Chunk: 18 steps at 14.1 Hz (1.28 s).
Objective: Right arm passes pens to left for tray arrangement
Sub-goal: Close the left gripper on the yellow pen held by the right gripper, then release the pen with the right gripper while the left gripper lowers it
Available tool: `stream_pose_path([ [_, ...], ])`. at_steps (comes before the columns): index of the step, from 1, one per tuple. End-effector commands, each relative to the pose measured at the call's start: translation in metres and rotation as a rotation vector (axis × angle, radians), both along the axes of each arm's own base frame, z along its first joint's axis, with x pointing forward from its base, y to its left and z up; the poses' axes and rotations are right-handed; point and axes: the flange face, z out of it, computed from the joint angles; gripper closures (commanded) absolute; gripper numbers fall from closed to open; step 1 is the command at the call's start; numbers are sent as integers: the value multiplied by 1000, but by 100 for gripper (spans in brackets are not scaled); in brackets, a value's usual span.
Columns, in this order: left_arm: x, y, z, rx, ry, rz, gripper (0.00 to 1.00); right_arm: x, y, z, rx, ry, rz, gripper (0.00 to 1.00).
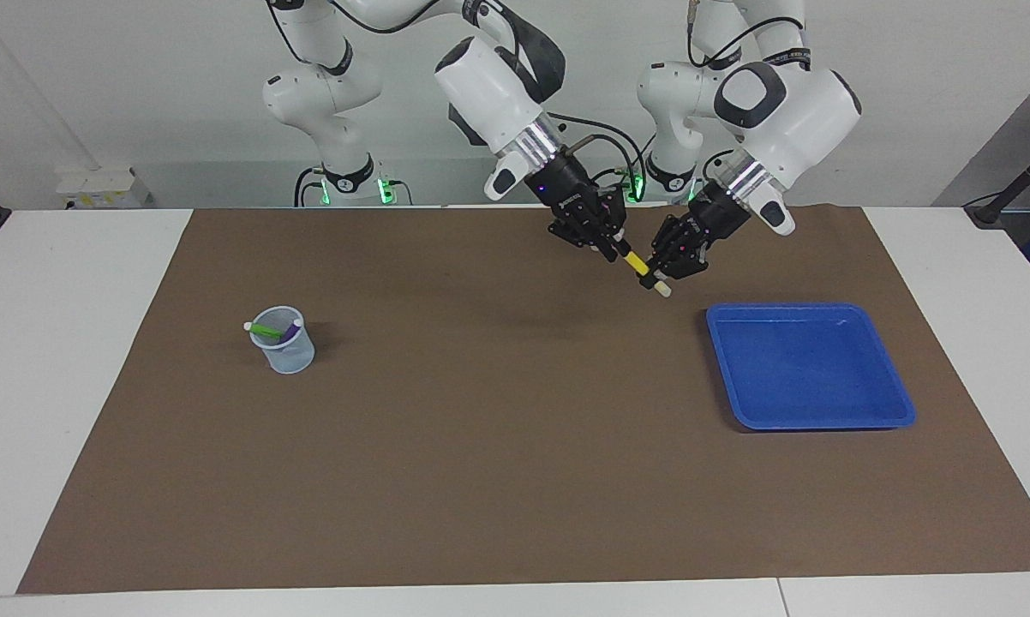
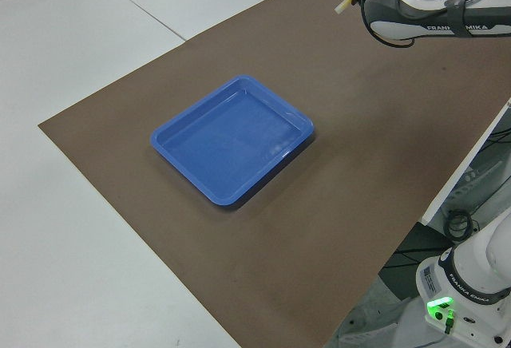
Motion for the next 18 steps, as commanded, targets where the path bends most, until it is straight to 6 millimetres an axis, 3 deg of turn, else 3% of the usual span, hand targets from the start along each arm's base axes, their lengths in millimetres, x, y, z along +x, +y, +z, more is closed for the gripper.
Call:
stream_pose_path([
  [1, -7, 8, 5, -8, 4, -36, 100, 0, 1, 3, 33, 25, -15, 0],
  [4, -7, 7, 5, -8, 4, -37, 100, 3, -7, -2, -19, 65, 25, 0],
  [6, -7, 6, 7, -1, -4, -57, 100, 9, -30, 0, -99, 125, 95, 0],
  [8, -7, 6, 10, 21, -25, -138, 100, 12, -65, 0, -201, 206, 180, 0],
  [13, -3, 30, 21, 74, -61, -284, 100, 17, -140, -11, -555, 272, 388, 0],
  [16, -2, 42, 28, 119, -96, -380, 100, 25, -200, -17, -722, 301, 534, 0],
  [18, 1, 42, 32, 160, -110, -467, 100, 36, -250, -20, -803, 286, 661, 0],
])
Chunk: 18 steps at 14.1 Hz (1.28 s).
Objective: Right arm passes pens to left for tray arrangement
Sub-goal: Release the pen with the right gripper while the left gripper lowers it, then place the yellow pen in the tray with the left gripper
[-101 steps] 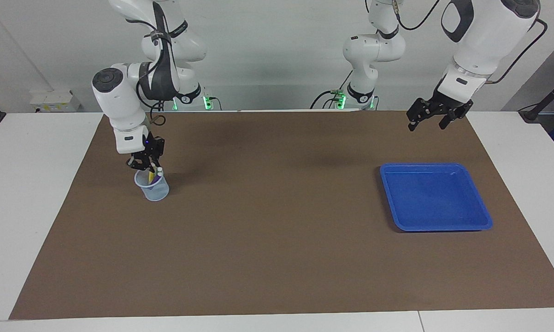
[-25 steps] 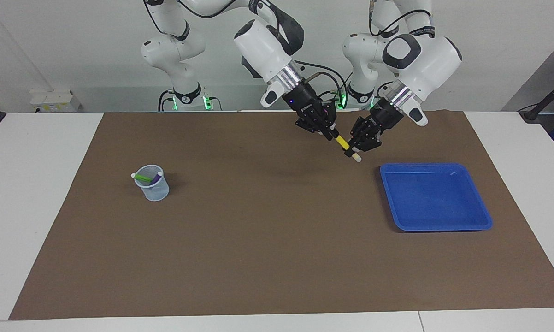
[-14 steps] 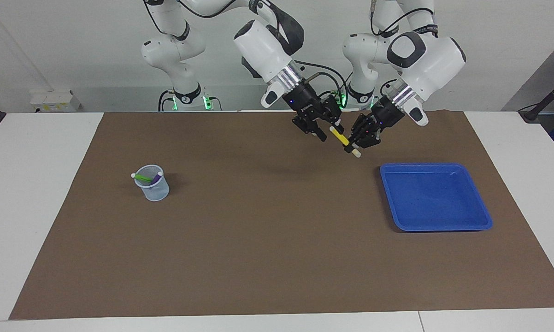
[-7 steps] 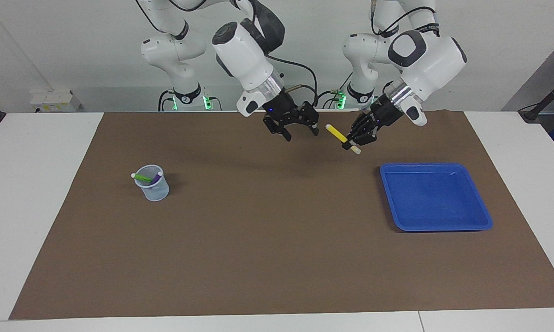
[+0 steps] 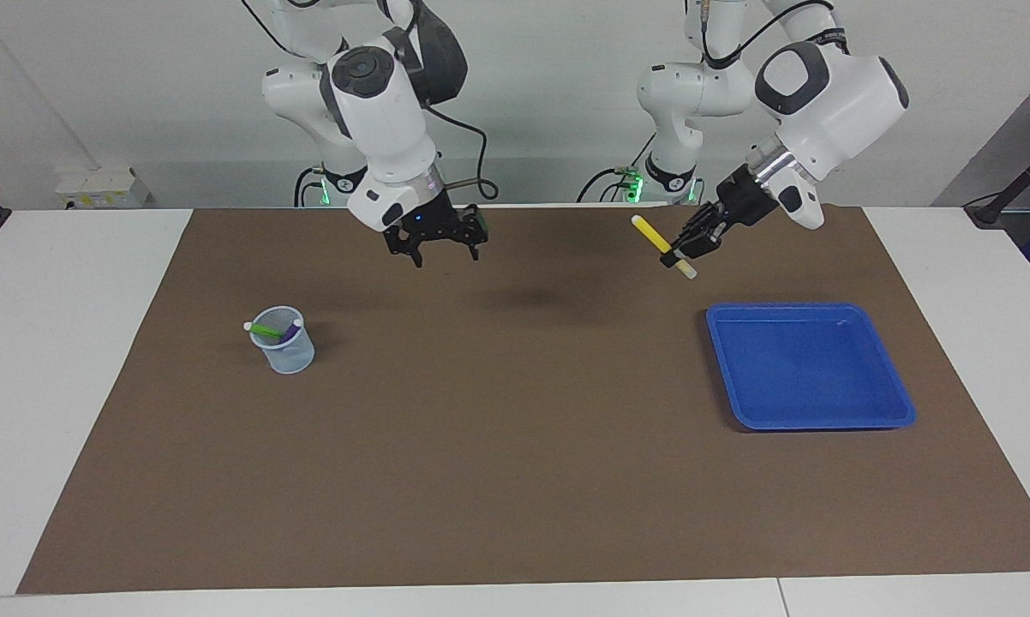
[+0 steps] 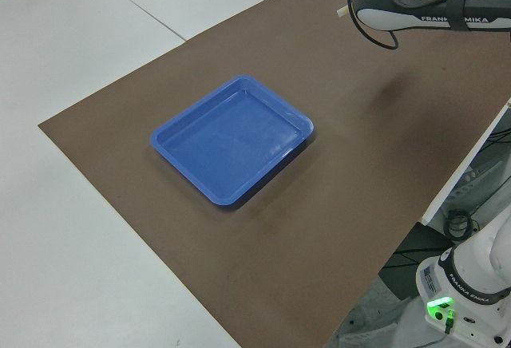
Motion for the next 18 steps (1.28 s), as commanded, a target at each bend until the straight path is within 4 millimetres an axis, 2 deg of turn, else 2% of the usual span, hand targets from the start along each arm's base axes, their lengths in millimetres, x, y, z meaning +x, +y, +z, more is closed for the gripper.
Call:
stream_pose_path([
  [1, 3, 5, 12, 56, -33, -131, 100, 10, -72, -1, -62, 19, 195, 0],
  [3, 2, 9, 14, 98, -69, -224, 100, 21, -140, -2, -63, 28, 314, 0],
  [5, 0, 17, 12, 141, -102, -330, 100, 23, -184, -4, -80, 44, 424, 0],
  [6, 2, 27, 14, 169, -122, -370, 100, 24, -202, -4, -103, 46, 463, 0],
  [9, 5, 38, 13, 262, -150, -519, 100, 25, -235, -8, -151, 55, 616, 0],
  [11, 5, 46, 11, 330, -169, -612, 100, 23, -264, -20, -155, 18, 750, 0],
  [13, 5, 52, 9, 402, -184, -697, 100, 19, -288, -39, -160, -28, 919, 0],
  [16, 8, 67, 8, 469, -209, -804, 100, 15, -291, -64, -146, -38, 1126, 0],
  [17, 9, 79, 7, 491, -214, -830, 100, 13, -291, -70, -135, -42, 1155, 0],
  [18, 9, 82, 6, 494, -222, -859, 100, 12, -289, -74, -124, -44, 1176, 0],
])
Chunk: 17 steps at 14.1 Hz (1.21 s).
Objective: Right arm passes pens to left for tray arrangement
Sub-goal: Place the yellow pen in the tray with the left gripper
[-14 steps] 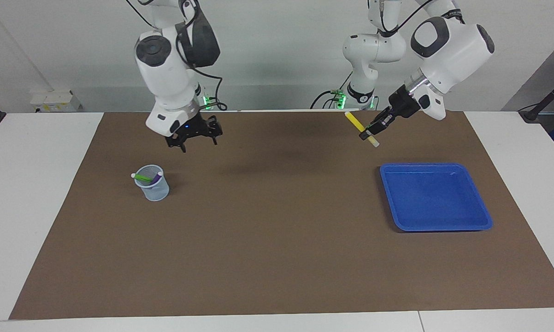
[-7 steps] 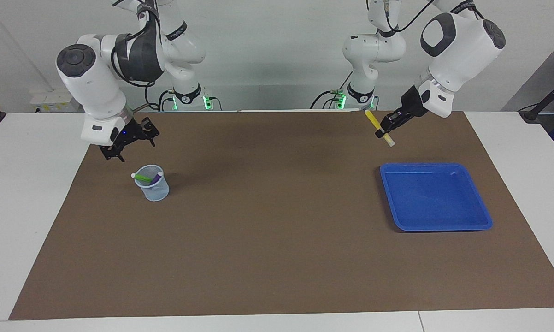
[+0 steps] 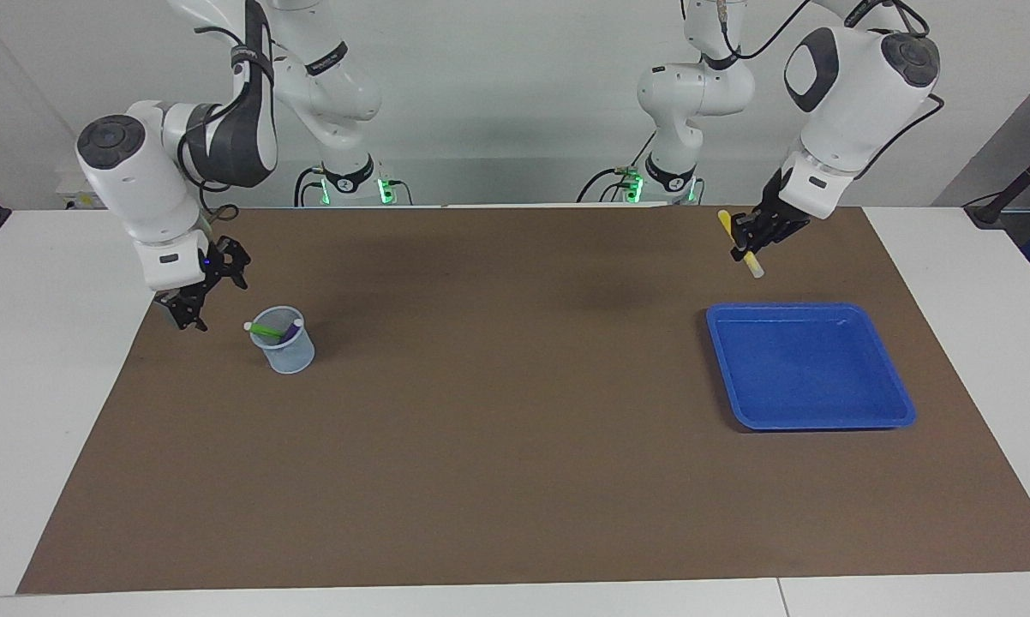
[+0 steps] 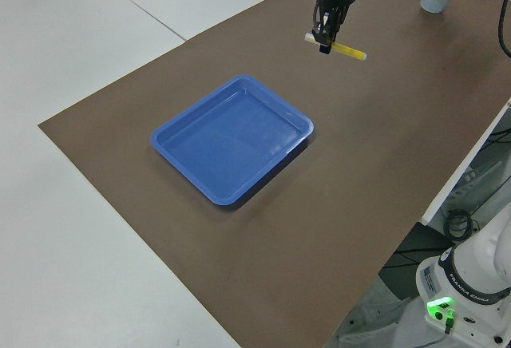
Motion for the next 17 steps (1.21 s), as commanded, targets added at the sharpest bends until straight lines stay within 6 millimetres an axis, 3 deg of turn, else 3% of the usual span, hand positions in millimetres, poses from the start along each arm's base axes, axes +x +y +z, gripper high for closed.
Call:
stream_pose_path([
  [1, 5, 20, 0, 38, -3, -84, 100, -10, 12, -5, 18, -5, 77, 0],
  [2, 6, 26, -2, 71, -8, -114, 100, -10, 17, -5, 50, -9, 72, 0],
  [4, 10, 28, -12, 84, 4, -135, 100, -11, 21, -6, 68, -6, 139, 19],
  [9, 25, 36, -41, 85, 12, -142, 100, -18, 17, -34, 68, -22, 302, 20],
  [11, 32, 37, -53, 85, 7, -151, 100, -19, 17, -43, 67, -34, 317, 24],
  [17, 54, 47, -94, 93, -14, -143, 100, -20, 13, -47, 69, -29, 360, 36],
])
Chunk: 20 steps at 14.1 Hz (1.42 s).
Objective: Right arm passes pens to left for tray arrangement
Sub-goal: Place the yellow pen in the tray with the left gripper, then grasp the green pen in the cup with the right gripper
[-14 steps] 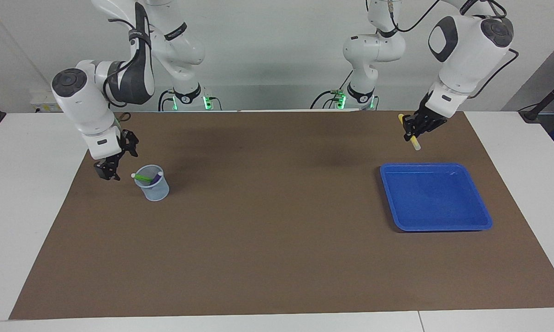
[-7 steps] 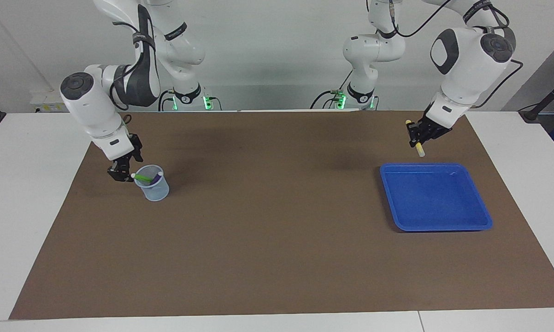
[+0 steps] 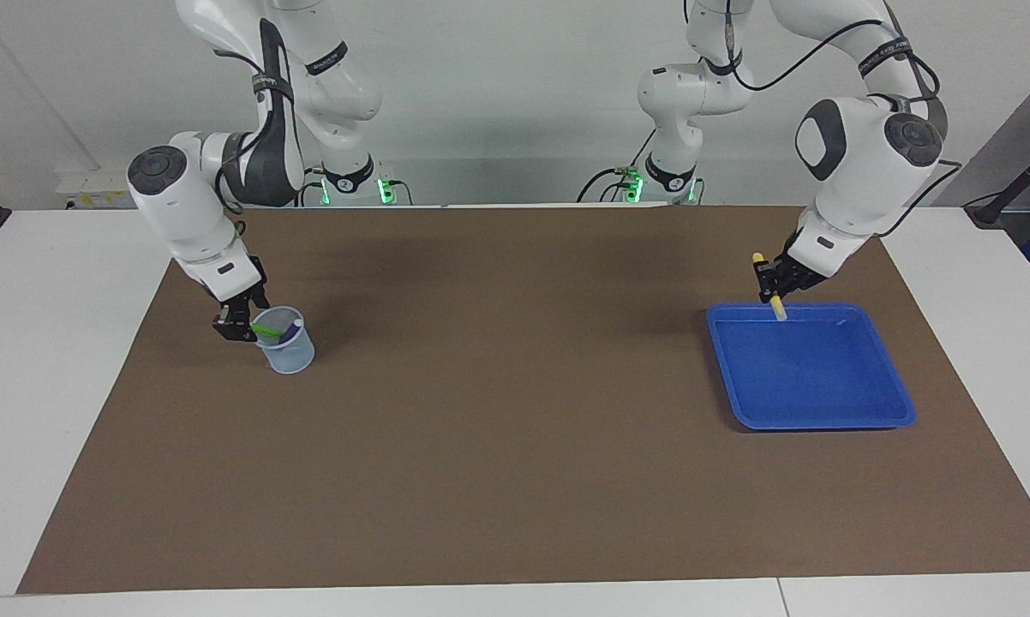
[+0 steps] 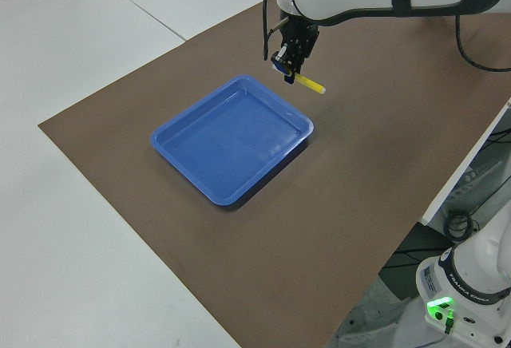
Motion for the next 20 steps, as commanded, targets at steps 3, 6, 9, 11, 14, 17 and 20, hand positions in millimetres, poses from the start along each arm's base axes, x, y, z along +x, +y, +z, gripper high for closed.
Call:
stream_pose_path([
  [3, 15, 20, -29, 25, -26, -23, 100, -7, -6, 0, 13, -15, 15, 47],
  [6, 23, 21, -47, 34, -27, -28, 100, -7, -5, 1, 12, -17, 13, 53],
  [9, 33, 20, -73, 35, -38, -30, 100, -7, -6, -2, 13, -12, 12, 60],
  [11, 39, 19, -88, 35, -44, -32, 100, -8, -7, -2, 13, -12, 9, 68],
  [14, 48, 17, -109, 35, -49, -35, 100, -7, -7, -2, 15, -11, 1, 96],
  [17, 53, 15, -123, 34, -67, -37, 100, -6, -4, -1, 59, -14, -39, 100],
  [20, 55, 14, -133, 34, -73, -37, 100, -1, 3, 12, 77, 0, -103, 100],
])
